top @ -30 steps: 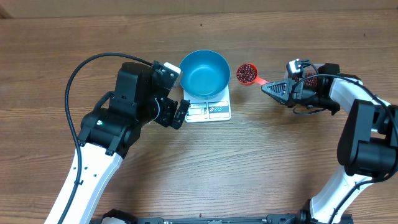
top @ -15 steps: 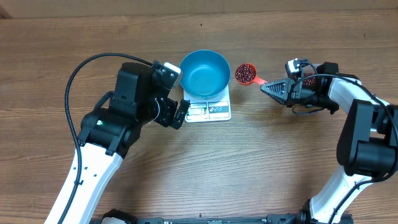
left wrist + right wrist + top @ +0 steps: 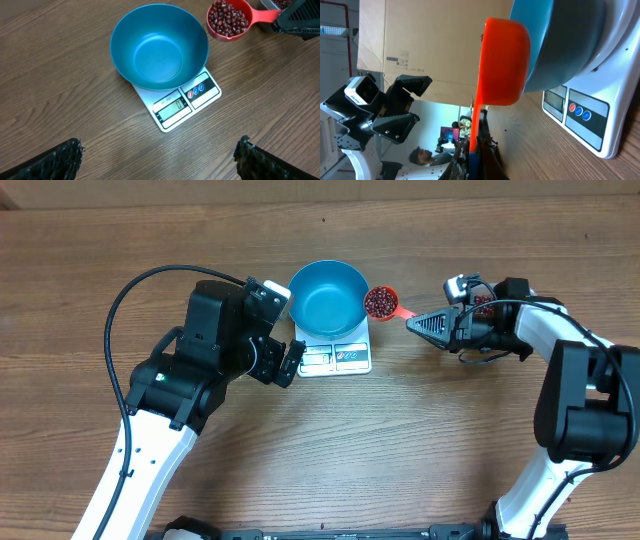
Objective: Scoop item into bowl and weigh 150g on scale
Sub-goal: 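Carry the filled scoop with the right gripper over the blue bowl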
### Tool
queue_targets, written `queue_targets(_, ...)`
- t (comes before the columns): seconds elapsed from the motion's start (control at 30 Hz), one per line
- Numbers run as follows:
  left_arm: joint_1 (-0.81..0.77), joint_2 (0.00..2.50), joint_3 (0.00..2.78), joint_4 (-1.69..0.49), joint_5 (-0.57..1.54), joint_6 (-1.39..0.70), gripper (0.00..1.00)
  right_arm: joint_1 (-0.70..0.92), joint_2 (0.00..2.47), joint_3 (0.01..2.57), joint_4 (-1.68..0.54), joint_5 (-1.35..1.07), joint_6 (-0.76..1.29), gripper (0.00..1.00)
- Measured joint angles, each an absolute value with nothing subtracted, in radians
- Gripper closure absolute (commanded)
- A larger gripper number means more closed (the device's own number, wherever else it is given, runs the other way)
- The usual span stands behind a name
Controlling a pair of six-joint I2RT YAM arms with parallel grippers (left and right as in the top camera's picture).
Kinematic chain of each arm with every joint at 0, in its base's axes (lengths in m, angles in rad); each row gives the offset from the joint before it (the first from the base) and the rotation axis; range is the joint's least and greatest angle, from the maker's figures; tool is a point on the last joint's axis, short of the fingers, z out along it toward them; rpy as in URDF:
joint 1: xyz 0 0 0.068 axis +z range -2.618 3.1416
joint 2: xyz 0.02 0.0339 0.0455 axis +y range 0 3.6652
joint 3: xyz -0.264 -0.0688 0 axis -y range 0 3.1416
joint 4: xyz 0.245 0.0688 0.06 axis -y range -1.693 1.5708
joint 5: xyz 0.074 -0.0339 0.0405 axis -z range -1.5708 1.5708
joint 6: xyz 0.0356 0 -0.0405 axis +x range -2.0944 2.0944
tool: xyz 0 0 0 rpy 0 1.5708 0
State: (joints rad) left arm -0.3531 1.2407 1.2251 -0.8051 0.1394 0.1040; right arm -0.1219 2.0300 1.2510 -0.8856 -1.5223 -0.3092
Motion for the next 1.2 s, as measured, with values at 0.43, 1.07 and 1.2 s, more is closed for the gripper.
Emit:
queue_targets(0.43,-0.353,1.241,1.225,-0.805,0.139,0.104,0.0,-0.092,2.03,1.251,-0.686,-1.53,-0.139,0.96)
queue_targets(1.07,-0.353,1.241,1.225,-0.805,0.139,0.104,0.0,-0.031,2.03,1.251,-0.391,-1.488,0.118,0.96)
queue_targets(1.2,-0.353,1.241,1.225,-0.805,0.139,0.104,0.0,0.011,2.03,1.251,-0.253,-1.452,0.221,0.96)
